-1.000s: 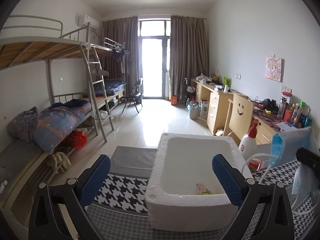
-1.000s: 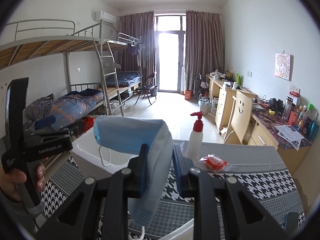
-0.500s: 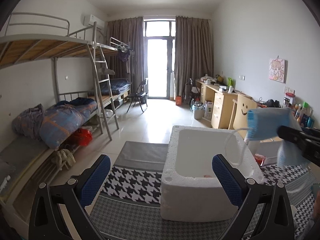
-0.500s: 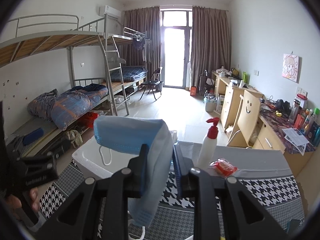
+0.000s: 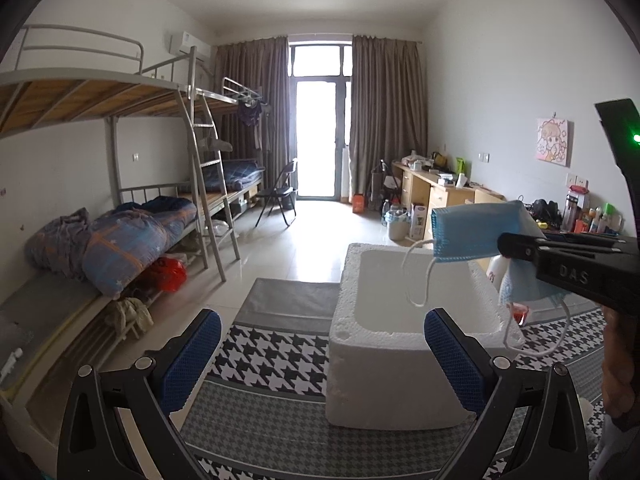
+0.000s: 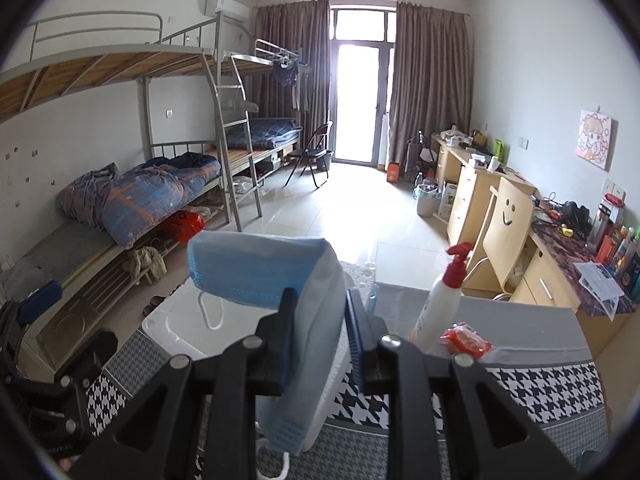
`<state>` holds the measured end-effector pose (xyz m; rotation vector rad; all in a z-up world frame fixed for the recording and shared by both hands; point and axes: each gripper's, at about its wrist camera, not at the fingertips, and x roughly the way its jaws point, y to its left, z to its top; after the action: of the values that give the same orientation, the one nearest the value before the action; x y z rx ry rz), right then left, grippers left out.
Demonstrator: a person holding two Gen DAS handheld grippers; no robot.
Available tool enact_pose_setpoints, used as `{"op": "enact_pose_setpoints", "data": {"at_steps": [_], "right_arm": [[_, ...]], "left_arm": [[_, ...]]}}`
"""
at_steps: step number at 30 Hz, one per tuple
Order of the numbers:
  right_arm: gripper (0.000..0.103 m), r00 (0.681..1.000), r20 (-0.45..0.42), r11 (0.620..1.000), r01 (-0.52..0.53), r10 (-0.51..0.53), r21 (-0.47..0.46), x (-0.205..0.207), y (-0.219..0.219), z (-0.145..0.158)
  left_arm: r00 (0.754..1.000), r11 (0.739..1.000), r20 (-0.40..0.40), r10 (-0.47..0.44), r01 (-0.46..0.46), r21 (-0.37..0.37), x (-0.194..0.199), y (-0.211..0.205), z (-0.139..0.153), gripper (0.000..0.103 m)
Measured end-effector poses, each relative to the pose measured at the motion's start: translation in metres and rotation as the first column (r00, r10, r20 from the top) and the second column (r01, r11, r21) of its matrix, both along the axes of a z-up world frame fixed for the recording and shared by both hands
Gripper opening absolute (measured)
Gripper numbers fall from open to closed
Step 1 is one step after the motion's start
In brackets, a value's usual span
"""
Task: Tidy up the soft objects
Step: 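Lower the blue mask into the foam box and open the right tool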
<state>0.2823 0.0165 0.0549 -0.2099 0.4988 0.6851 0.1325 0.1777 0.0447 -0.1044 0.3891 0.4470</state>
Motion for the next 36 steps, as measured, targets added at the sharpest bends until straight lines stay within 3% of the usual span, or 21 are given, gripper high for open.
{"op": "enact_pose_setpoints", "data": {"at_steps": [22,24,27,36], "right_arm": [[0.028,0.996,-0.084,0.997,-0.036,0.029,-0.073,0.022,0.038,-0.019],[0.037,0.995,-0.089,0.995,-0.045,0.038,-0.084,0.024,0.043,-0.021],[0.067,0.992,-0.11,0.994,-0.065,0.055,-0.084,0.027,0.045,-0.023],[0.069,0.993,-0.081,0.993,-0.089,0.083,-0.079,0.018,0.039,-0.017]], "left_arm": [[1.0,1.0,0.013,-0.013,0.014,-0.025,-0.01,0.011,-0.009,0.102],[1.0,0.999,0.013,-0.015,0.015,-0.029,-0.01,0.012,-0.01,0.102],[1.0,0.999,0.02,-0.011,0.012,-0.034,-0.012,0.015,-0.01,0.102],[1.0,0.999,0.018,-0.018,0.018,-0.036,-0.013,0.013,-0.009,0.102]]}}
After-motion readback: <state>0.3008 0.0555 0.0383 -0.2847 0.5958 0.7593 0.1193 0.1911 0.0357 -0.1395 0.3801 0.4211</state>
